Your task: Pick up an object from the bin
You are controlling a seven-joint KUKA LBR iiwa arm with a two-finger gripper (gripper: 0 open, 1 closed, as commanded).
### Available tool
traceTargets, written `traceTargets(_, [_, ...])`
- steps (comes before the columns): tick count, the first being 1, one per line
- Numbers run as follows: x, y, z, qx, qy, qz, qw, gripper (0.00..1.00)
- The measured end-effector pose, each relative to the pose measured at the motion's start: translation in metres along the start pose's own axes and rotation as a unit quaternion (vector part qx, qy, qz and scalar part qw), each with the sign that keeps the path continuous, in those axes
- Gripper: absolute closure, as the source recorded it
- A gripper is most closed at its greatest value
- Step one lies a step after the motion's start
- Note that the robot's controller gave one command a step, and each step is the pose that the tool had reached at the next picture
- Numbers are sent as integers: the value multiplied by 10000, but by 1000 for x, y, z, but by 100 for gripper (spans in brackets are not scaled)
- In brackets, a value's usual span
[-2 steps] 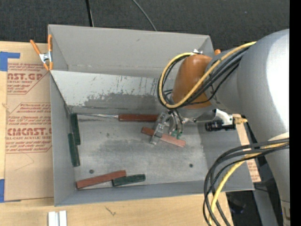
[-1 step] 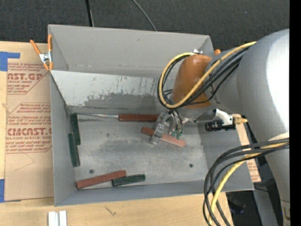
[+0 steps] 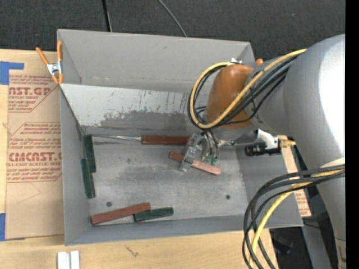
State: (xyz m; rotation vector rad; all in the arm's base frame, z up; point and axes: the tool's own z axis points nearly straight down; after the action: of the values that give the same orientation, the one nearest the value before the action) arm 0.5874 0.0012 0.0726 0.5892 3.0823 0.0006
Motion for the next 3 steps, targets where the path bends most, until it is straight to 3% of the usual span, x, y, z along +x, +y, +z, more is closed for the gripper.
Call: traceTargets(3, [1, 0, -20, 2, 20, -3, 10000, 100])
